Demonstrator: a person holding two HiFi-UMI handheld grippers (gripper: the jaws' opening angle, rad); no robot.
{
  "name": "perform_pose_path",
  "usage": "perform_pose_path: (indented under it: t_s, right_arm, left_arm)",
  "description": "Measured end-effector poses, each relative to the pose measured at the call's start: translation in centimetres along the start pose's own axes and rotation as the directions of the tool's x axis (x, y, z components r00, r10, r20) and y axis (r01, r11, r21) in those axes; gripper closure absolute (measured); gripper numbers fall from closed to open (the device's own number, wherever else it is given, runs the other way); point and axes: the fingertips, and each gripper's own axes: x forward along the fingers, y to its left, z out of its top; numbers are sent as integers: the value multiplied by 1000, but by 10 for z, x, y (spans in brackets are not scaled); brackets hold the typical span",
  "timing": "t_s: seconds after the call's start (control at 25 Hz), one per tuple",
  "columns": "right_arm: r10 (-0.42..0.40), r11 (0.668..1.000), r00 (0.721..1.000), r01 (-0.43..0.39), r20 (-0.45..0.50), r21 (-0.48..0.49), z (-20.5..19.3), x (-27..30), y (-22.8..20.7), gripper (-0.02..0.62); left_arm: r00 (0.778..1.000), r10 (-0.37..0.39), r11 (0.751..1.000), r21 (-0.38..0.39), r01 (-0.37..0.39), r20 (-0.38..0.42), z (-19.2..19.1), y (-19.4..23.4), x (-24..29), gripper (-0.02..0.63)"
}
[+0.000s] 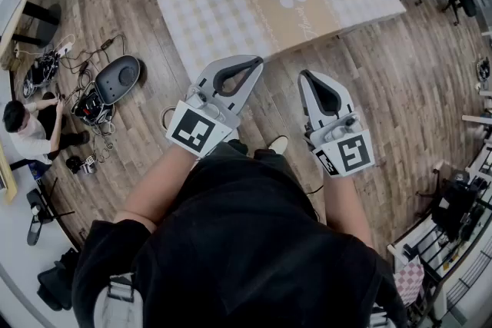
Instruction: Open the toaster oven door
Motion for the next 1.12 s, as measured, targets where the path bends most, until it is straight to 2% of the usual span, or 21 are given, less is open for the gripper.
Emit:
perform_pose_path:
  t_s: [0.16,0.56,0.72,0.92,1.12]
  right_arm:
    - [14,1000,1000,-14,4,-8,5,-22,1,575]
    - [79,997,997,-79,10,6,6,-89,-7,574]
    - [100,995,995,-100,10,2,7,-114,-17,574]
    - [132,991,991,-132,18,2,7,-138,-30,574]
    - [151,988,988,-151,16,-3,6,-151,-41,572]
  left_arm:
    - [1000,-1,1000,12,1,11,8,-26,2,591]
    - [999,48,999,-13,-48,-14,4,-103,12,591]
    - [998,67,998,3,-67,-18,7,-130,23,591]
    - [995,93,994,47,-95,25,19,-155,39,591]
    - [995,94,995,36,-93,-26,14,-175,54,591]
